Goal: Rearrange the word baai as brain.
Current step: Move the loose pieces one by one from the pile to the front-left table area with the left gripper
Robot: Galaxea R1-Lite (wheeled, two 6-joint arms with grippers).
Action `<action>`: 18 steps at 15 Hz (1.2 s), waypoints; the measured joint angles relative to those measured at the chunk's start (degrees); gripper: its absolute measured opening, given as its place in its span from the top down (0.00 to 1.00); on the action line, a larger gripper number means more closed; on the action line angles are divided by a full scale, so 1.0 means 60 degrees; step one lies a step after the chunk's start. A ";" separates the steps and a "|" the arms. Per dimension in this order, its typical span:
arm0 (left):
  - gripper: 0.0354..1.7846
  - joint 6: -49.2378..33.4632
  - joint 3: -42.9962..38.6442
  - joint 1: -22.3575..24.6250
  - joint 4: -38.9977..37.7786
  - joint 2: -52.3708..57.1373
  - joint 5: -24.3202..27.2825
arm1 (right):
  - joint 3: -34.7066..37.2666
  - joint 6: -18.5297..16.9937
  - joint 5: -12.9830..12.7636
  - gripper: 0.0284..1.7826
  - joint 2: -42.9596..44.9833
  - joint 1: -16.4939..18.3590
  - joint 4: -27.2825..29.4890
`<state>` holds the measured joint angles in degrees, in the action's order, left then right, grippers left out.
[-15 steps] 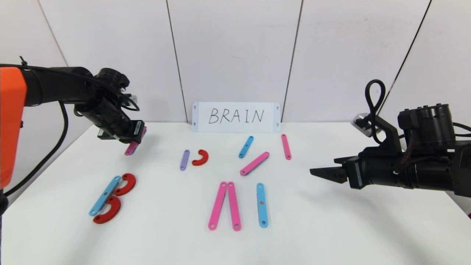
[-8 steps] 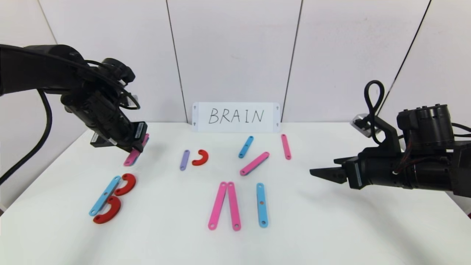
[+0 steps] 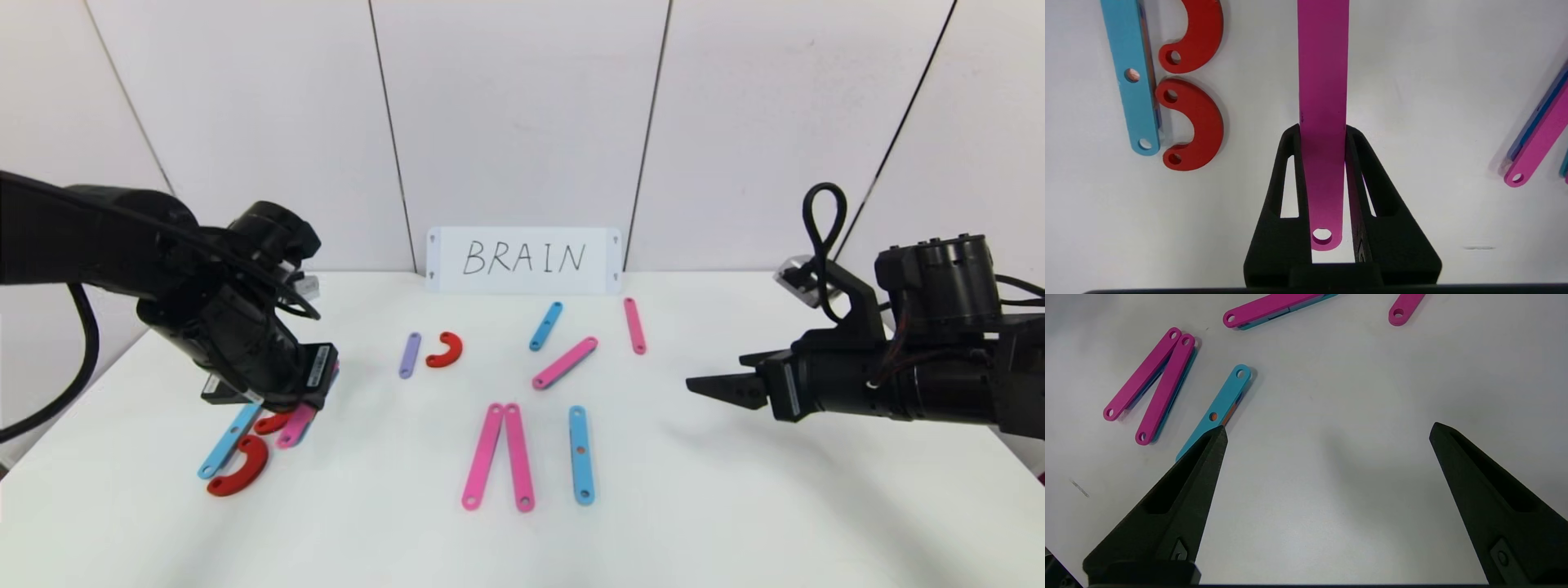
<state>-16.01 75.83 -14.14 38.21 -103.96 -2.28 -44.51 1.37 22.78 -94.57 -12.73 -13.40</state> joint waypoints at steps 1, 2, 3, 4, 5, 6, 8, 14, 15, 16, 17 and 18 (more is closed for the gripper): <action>0.85 0.0008 -0.0518 -0.0106 -0.0502 0.0063 -0.0069 | 0.0014 0.0000 0.0002 0.03 -0.0008 0.0000 -0.0004; 0.85 0.0012 -0.0983 -0.0264 -0.1044 0.0095 -0.0215 | 0.0026 0.0002 0.0000 0.03 -0.0012 0.0000 -0.0004; 0.85 0.0012 -0.1380 -0.0427 -0.1562 0.0085 -0.0410 | 0.0030 0.0002 0.0000 0.03 -0.0016 0.0000 -0.0004; 0.85 -0.0004 -0.1697 -0.0563 -0.2054 0.0049 -0.0587 | 0.0033 0.0002 0.0002 0.03 -0.0016 0.0000 -0.0004; 0.85 -0.0004 -0.1963 -0.0650 -0.2481 -0.0020 -0.0666 | 0.0033 0.0002 0.0000 0.03 -0.0018 0.0000 -0.0004; 0.85 -0.0004 -0.2091 -0.0693 -0.2692 -0.0087 -0.0689 | 0.0033 0.0002 0.0002 0.03 -0.0018 0.0000 -0.0004; 0.85 -0.0006 -0.2229 -0.0738 -0.2812 -0.0236 -0.0707 | 0.0041 0.0002 0.0000 0.03 -0.0022 0.0000 -0.0008; 0.85 -0.0022 -0.2292 -0.0752 -0.2812 -0.0547 -0.0707 | 0.0047 0.0014 0.0006 0.03 -0.0073 -0.0010 -0.0008; 0.84 -0.0024 -0.2280 -0.0752 -0.2818 -0.0567 -0.0707 | 0.0045 0.0018 0.0006 0.03 -0.0073 -0.0010 -0.0004; 0.82 -0.0022 -0.2274 -0.0752 -0.2822 -0.0585 -0.0703 | 0.0045 0.0018 0.0006 0.03 -0.0073 -0.0006 -0.0004; 0.79 -0.0033 -0.2269 -0.0752 -0.2826 -0.0597 -0.0699 | 0.0045 0.0018 0.0006 0.03 -0.0077 -0.0006 -0.0008; 0.74 -0.0041 -0.2269 -0.0752 -0.2818 -0.0603 -0.0681 | 0.0045 0.0014 0.0010 0.03 -0.0077 -0.0006 -0.0008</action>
<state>-16.25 62.21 -18.65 21.30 -107.58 -6.36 -44.24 1.45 22.85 -95.04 -12.76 -13.45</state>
